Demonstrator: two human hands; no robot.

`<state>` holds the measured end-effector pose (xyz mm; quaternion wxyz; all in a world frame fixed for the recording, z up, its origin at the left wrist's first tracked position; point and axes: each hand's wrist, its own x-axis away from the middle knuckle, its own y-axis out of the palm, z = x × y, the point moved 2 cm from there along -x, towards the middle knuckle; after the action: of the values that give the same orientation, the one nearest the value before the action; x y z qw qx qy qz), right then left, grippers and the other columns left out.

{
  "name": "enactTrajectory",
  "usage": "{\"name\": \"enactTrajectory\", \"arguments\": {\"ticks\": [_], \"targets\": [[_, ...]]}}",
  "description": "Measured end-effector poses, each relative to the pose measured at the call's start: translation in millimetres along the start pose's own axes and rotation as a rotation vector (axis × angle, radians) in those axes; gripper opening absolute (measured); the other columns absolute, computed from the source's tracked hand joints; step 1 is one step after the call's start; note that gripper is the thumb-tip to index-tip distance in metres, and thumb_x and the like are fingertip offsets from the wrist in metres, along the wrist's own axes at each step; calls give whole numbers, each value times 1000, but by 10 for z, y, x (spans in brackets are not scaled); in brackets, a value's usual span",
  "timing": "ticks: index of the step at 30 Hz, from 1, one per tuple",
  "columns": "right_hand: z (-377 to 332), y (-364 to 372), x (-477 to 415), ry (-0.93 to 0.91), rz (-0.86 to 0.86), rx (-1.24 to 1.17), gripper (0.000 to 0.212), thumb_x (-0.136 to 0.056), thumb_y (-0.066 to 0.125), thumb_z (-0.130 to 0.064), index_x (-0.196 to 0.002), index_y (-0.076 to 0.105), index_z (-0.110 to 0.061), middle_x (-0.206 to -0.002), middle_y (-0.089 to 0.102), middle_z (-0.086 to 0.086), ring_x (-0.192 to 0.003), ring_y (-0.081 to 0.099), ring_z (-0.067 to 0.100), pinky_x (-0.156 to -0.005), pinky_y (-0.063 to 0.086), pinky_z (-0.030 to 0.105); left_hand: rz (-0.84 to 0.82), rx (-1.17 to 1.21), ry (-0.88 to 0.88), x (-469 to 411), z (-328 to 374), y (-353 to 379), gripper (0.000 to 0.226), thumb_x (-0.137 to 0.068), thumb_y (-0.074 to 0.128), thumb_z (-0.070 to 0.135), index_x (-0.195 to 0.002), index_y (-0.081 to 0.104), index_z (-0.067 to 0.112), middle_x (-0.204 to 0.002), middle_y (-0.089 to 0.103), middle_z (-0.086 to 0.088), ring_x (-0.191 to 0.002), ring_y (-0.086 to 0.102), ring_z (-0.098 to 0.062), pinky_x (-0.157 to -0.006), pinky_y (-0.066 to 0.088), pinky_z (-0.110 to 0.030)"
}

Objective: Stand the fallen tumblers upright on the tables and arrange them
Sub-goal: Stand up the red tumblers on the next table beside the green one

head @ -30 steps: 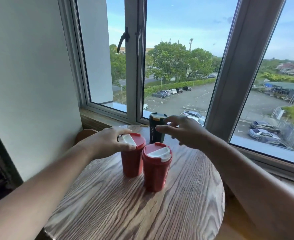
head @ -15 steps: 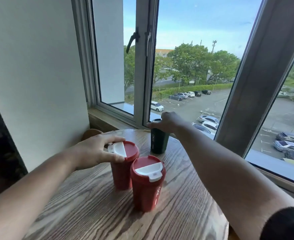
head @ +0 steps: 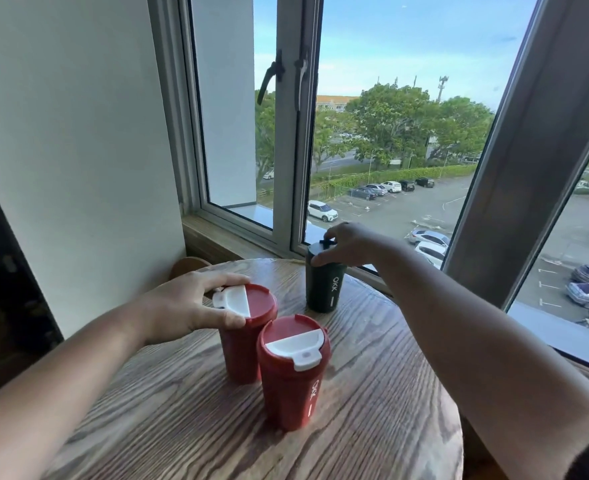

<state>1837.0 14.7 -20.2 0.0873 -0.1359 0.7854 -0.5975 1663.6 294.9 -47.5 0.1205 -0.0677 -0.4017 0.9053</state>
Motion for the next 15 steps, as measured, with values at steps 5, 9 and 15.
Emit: {"name": "enactTrajectory", "arguments": {"ticks": [5,9,15], "targets": [[-1,-19,25,-45,-17,-66,93,-65,77,-54,-150,48,-31,-154,50,8,-132,52,28,-107,47,40,15,2,-2,-14,-51,1,87,-56,80,74,-136,57,51,-142,56,24,-131,51,4,-118,38,-37],[21,11,-23,24,14,10,99,-65,82,-70,-135,61,-3,-130,66,16,-101,66,27,-93,59,47,11,13,5,-14,-64,1,86,-57,80,72,-137,56,51,-142,56,24,-132,51,3,-118,38,-38],[57,5,-31,-62,-32,19,95,-72,87,-44,-154,44,-21,-153,51,7,-130,52,28,-106,47,39,15,7,1,-13,-51,-1,88,-57,79,72,-138,56,49,-141,56,22,-129,52,3,-115,39,-33]]}}
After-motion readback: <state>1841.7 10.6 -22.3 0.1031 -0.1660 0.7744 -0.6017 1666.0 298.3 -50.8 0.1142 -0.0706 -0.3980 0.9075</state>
